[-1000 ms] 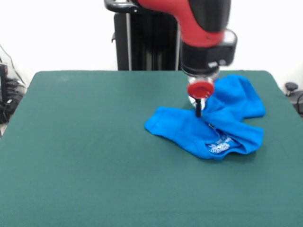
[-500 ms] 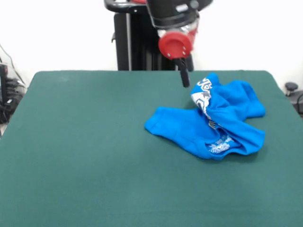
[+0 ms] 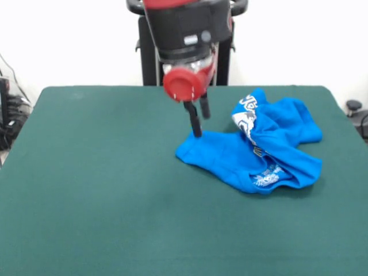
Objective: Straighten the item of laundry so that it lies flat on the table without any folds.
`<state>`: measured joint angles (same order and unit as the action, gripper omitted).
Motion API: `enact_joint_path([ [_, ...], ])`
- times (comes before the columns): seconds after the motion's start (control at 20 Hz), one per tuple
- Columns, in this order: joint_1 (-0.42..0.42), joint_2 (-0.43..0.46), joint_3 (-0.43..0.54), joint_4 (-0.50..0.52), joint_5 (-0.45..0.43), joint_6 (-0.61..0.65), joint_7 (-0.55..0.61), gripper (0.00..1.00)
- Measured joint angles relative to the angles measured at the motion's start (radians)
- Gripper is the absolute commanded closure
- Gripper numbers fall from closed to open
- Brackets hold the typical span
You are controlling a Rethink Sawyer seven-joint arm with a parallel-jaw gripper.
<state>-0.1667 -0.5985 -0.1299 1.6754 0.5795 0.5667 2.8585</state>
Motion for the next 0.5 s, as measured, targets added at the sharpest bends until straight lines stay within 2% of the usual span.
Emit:
enact_joint_path([
  [0.25,0.012,0.052,0.016,-0.013,0.000,-0.064,0.000,0.00],
  [0.5,0.035,0.104,0.038,-0.019,0.000,-0.075,0.000,0.00],
])
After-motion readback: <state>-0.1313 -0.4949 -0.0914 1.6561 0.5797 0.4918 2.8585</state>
